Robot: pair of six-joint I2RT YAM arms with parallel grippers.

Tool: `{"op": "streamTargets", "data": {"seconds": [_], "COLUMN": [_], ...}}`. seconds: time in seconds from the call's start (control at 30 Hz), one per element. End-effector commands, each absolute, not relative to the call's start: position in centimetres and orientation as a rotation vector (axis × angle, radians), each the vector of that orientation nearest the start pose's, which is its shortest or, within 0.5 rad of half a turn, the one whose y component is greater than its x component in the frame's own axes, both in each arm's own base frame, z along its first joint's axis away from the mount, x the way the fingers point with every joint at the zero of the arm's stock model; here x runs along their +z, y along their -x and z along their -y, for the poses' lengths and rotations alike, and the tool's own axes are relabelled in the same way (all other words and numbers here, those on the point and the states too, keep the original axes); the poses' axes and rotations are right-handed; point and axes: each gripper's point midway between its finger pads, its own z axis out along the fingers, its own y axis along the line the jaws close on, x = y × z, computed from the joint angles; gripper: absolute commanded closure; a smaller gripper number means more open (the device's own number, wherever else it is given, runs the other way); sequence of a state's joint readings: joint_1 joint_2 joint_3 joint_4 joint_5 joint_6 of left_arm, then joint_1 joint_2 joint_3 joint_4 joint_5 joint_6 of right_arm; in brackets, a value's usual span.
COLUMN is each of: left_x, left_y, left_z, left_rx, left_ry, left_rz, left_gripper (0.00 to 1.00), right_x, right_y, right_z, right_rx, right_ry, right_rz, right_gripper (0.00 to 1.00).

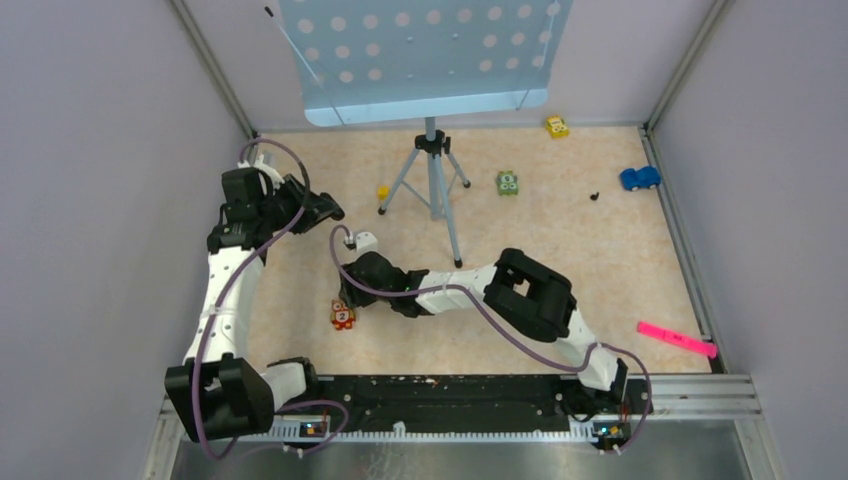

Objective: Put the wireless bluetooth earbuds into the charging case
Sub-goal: Pick up the left earbud from the corner of the board.

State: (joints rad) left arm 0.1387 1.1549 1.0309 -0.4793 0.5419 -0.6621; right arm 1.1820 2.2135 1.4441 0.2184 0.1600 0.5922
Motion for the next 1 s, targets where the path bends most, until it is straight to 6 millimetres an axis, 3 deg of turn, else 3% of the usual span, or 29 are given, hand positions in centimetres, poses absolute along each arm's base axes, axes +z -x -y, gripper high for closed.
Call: {"op": "streamTargets", "data": {"seconds": [0.0, 0.23, 0.47, 0.7, 0.97], "left_x": [25.4, 25.2, 25.1, 25.2, 25.0], "left_y": [-33.7, -33.7, -33.5, -33.7, -33.5], "left_z": [6.7, 7.1, 7.3, 7.4, 7.7], "left_rx": [-0.896, -0.930, -0.947, -0.959, -0.984], "left_ry": [0.510, 0.499, 0.494, 0.498, 0.498], "left_rz": [-2.092, -2.088, -2.089, -2.084, -2.084], "left_gripper": [1.00, 1.00, 1.00, 1.00, 1.00], "right_x": [4.5, 4.7, 4.4, 4.4, 7.0], "right_y": [-23.0, -23.0, -23.3, -23.3, -23.8], "right_z": [-56.0, -56.5, -56.6, -55.9, -55.3], "right_rx": [0.871, 0.880, 0.854, 0.833, 0.841], "right_ry": [0.577, 0.559, 0.562, 0.555, 0.513], "right_rz": [-2.144, -2.161, -2.176, -2.176, -2.129], "right_gripper": [0.55, 0.63, 0.62, 0.73, 0.87]}}
